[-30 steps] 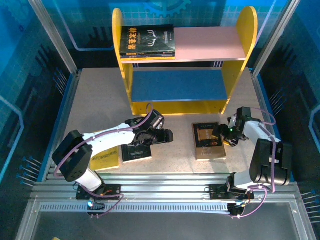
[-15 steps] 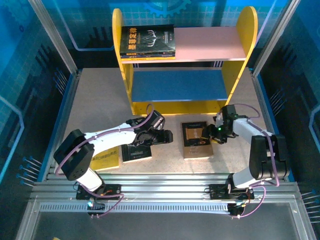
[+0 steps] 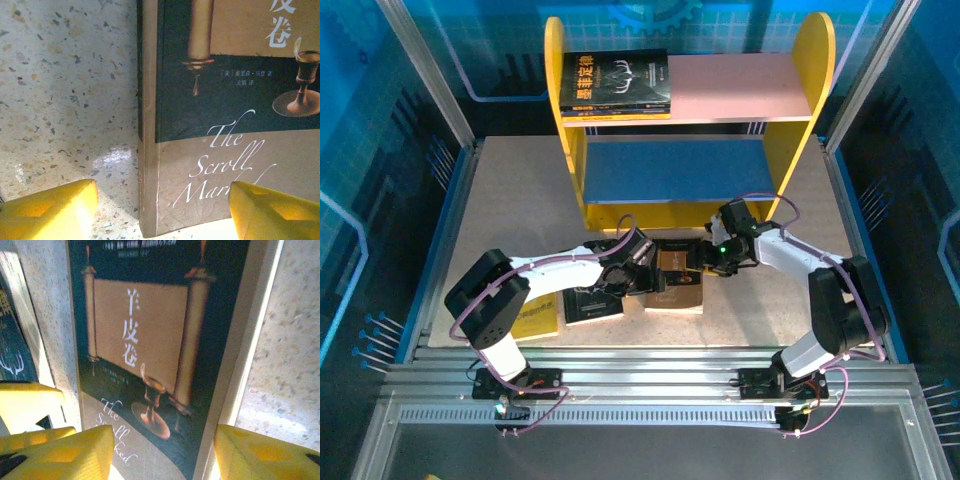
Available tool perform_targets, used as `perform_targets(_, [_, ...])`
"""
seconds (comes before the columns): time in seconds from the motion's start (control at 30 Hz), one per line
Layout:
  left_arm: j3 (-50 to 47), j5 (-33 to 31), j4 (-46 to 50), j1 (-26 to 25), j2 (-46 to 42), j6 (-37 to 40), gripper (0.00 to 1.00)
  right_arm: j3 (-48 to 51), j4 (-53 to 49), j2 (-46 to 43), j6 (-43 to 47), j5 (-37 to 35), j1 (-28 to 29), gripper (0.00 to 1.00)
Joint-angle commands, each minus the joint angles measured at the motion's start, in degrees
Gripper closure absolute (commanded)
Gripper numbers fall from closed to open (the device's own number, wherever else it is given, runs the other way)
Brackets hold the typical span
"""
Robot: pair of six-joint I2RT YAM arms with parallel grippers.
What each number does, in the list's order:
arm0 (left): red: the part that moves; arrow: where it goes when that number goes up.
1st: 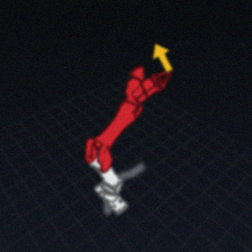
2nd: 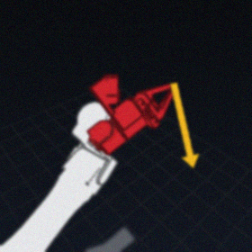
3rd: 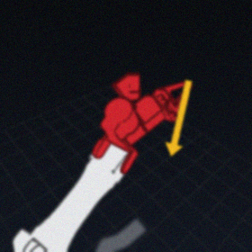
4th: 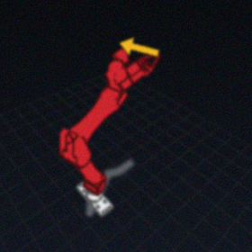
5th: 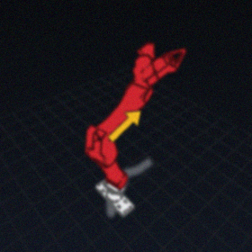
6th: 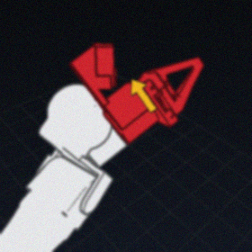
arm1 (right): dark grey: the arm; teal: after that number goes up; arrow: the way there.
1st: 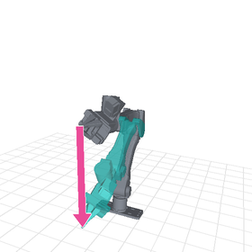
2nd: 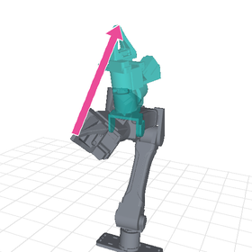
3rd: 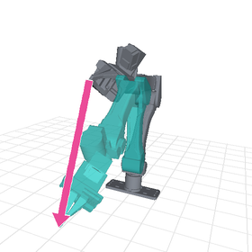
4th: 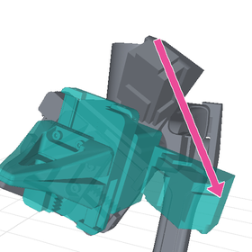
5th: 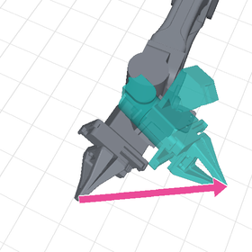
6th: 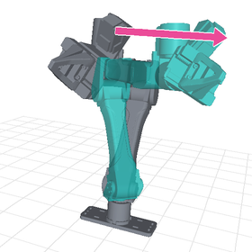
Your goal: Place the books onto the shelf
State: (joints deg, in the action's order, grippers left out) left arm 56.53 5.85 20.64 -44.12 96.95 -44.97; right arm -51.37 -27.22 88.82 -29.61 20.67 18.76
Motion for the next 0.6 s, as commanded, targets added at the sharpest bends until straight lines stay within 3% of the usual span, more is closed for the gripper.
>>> perform_targets(0.0, [1.71,-1.19,1.32,-0.46,1.03,0.75,0.29,-0.75,-1.64,0.21,0.63,-2.78,-0.1,0.44])
perform_targets(0.23, [3.7,-0.93,1.94,-0.5,3.04,1.43,0.29,0.66,-1.03,1.57,1.44,-5.16,-0.07,0.46])
perform_targets(0.57, [5.3,-0.75,2.25,-0.49,5.02,1.86,0.29,2.33,-1.14,2.67,2.33,-6.46,0.66,0.6])
